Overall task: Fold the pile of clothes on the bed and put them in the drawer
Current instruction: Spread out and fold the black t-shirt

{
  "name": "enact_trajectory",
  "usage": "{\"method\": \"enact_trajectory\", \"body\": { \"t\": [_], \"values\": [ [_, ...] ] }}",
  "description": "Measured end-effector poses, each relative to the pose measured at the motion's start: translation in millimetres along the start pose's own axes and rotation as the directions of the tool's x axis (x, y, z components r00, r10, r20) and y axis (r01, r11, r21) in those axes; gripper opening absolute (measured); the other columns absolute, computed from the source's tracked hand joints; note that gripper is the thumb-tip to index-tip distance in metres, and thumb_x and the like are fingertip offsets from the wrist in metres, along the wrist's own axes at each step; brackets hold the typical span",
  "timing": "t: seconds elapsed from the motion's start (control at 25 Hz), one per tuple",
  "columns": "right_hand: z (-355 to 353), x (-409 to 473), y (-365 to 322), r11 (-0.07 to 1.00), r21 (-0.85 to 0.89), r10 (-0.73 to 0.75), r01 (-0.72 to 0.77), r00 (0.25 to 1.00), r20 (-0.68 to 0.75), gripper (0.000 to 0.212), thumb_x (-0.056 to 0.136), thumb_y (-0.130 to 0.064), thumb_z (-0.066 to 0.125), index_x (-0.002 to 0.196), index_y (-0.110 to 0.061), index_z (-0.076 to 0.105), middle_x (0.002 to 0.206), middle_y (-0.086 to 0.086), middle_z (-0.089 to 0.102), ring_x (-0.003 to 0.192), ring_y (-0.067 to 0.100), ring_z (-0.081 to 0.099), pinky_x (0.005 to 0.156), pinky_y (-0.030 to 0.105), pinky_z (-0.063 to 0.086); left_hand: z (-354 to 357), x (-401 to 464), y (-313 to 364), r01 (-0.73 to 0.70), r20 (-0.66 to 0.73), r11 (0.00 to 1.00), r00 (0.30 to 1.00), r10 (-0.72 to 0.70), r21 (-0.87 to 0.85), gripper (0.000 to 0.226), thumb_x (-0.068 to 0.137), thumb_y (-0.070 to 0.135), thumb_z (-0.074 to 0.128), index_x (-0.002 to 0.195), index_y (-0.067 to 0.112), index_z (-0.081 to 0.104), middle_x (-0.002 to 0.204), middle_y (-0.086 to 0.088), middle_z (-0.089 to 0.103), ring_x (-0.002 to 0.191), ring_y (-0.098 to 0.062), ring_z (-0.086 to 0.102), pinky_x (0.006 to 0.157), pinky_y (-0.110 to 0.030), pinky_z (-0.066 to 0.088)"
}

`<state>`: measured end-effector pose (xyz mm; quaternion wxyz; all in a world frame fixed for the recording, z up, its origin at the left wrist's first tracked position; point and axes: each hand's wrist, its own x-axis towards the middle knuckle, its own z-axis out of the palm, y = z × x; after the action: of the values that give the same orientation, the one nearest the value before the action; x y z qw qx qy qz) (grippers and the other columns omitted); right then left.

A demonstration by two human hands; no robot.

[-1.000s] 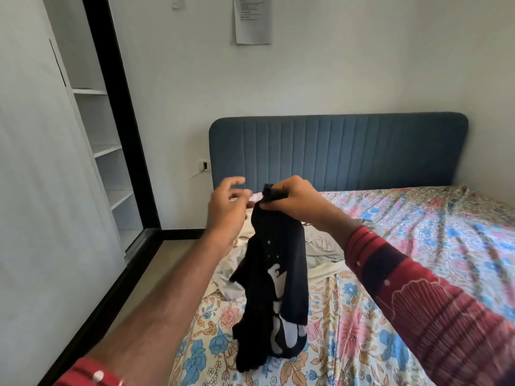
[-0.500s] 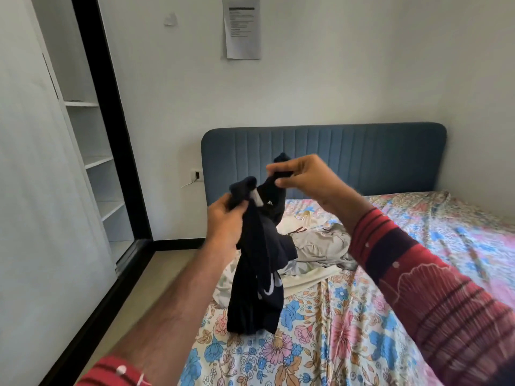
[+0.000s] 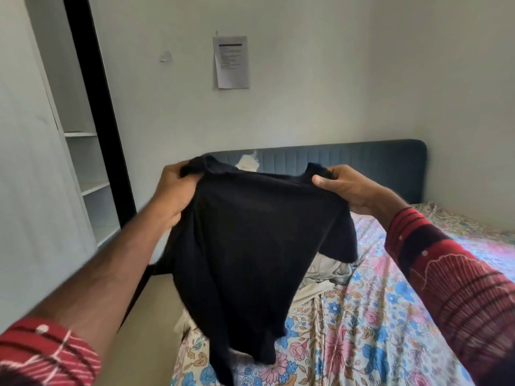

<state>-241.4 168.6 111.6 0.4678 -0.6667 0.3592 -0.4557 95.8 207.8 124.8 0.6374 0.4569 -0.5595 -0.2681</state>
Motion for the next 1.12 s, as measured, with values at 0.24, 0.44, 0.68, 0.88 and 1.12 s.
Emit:
{"method": "enact_trajectory", "body": {
  "t": [0.24, 0.44, 0.68, 0.88, 1.12],
  "values": [
    [-49, -26, -20, 1.0, 0.002, -0.013, 0.012, 0.995, 0.101, 0.064, 0.064, -0.027, 0.094, 0.116, 0.003, 0.071, 0.11, 0.022, 0.074, 0.091, 0.026, 0.076, 0.08, 0.036, 0.063, -34, 11, 23, -0.118, 0.102, 0.972, 0.99, 0.099, 0.203, 0.012, 0.086, -0.001, 0.076, 0.09, 0.01, 0.073, 0.083, -0.009, 0.073, 0.064, -0.011, 0.066, 0.062, -0.02, 0.058],
    [-53, -50, -31, 0.988, -0.028, -0.156, 0.154, 0.981, -0.117, 0.051, 0.085, -0.032, 0.081, 0.12, 0.003, 0.069, 0.107, 0.021, 0.074, 0.088, 0.025, 0.073, 0.084, 0.036, 0.063, -62, -11, 34, -0.009, 0.302, 0.992, 0.953, -0.031, 0.129, 0.015, 0.077, 0.008, 0.075, 0.093, 0.007, 0.075, 0.083, -0.013, 0.076, 0.069, -0.014, 0.072, 0.063, -0.021, 0.059],
    [-52, -81, -42, 0.936, -0.254, -0.313, 0.242, 0.904, -0.292, 0.021, 0.1, -0.021, 0.066, 0.099, -0.003, 0.076, 0.087, 0.016, 0.074, 0.077, 0.026, 0.069, 0.078, 0.039, 0.057, -51, -21, 35, -0.191, 0.193, 0.962, 0.969, 0.153, 0.193, 0.023, 0.104, 0.019, 0.056, 0.088, 0.011, 0.072, 0.076, 0.004, 0.069, 0.069, -0.004, 0.062, 0.067, -0.02, 0.053],
    [-52, -112, -59, 0.913, -0.338, -0.339, 0.229, 0.886, -0.315, 0.02, 0.099, -0.024, 0.068, 0.091, -0.008, 0.077, 0.083, 0.013, 0.073, 0.073, 0.023, 0.068, 0.072, 0.036, 0.055, -30, -36, 38, -0.166, 0.034, 0.981, 0.986, 0.163, 0.104, 0.029, 0.107, 0.021, 0.051, 0.087, 0.001, 0.061, 0.08, -0.007, 0.045, 0.073, -0.015, 0.041, 0.066, -0.03, 0.036],
    [-62, -149, -103, 0.968, -0.162, -0.22, 0.189, 0.955, -0.2, 0.029, 0.092, -0.019, 0.069, 0.107, 0.005, 0.073, 0.085, 0.018, 0.075, 0.065, 0.021, 0.071, 0.06, 0.027, 0.061, -31, -71, 79, -0.158, 0.323, 0.987, 0.934, 0.152, -0.008, 0.054, 0.085, 0.052, 0.075, 0.094, 0.001, 0.06, 0.079, -0.007, 0.065, 0.069, -0.015, 0.062, 0.065, -0.028, 0.052]
  ]
}}
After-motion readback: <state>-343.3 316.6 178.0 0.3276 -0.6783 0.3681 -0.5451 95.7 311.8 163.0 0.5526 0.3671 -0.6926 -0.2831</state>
